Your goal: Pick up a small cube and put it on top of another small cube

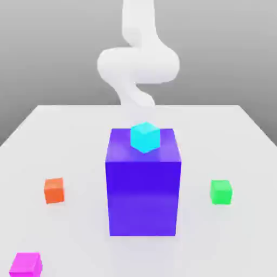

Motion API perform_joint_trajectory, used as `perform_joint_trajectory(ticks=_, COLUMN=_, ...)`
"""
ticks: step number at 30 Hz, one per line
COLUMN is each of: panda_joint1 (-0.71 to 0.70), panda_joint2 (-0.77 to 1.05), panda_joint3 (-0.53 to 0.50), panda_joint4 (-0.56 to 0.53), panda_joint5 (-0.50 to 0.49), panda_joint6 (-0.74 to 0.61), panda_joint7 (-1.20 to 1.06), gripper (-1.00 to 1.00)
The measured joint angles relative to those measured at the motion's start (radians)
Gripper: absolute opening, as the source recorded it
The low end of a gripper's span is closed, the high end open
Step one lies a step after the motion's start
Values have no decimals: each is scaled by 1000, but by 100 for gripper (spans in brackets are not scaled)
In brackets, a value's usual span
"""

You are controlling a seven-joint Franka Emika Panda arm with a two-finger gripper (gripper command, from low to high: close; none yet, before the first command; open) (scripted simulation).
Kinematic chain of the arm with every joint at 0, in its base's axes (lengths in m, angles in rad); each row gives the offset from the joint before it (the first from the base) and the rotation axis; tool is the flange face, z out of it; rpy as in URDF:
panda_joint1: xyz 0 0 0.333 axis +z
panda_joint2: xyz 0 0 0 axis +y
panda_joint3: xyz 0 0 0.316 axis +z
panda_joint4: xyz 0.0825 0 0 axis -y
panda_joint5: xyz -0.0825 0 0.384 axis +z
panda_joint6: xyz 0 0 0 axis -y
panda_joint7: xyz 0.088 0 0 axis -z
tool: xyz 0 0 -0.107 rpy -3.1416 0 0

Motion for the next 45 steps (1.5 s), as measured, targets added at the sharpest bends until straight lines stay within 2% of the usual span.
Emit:
perform_joint_trajectory(ticks=10, panda_joint1=66, panda_joint2=367, panda_joint3=-187, panda_joint4=24, panda_joint5=139, panda_joint6=78, panda_joint7=-235, gripper=0)
perform_joint_trajectory(ticks=17, panda_joint1=55, panda_joint2=623, panda_joint3=-264, panda_joint4=41, panda_joint5=251, panda_joint6=129, panda_joint7=-409, gripper=0)
perform_joint_trajectory(ticks=24, panda_joint1=-9, panda_joint2=868, panda_joint3=-281, panda_joint4=56, panda_joint5=313, panda_joint6=189, panda_joint7=-547, gripper=0)
perform_joint_trajectory(ticks=32, panda_joint1=-74, panda_joint2=1117, panda_joint3=-312, panda_joint4=67, panda_joint5=283, panda_joint6=283, panda_joint7=-636, gripper=0)
perform_joint_trajectory(ticks=36, panda_joint1=-134, panda_joint2=1262, panda_joint3=-248, panda_joint4=100, panda_joint5=345, panda_joint6=384, panda_joint7=-691, gripper=0)
perform_joint_trajectory(ticks=37, panda_joint1=-143, panda_joint2=1281, panda_joint3=-236, panda_joint4=104, panda_joint5=354, panda_joint6=398, panda_joint7=-698, gripper=-100)
perform_joint_trajectory(ticks=45, panda_joint1=-128, panda_joint2=1251, panda_joint3=-255, panda_joint4=96, panda_joint5=337, panda_joint6=374, panda_joint7=-686, gripper=-100)
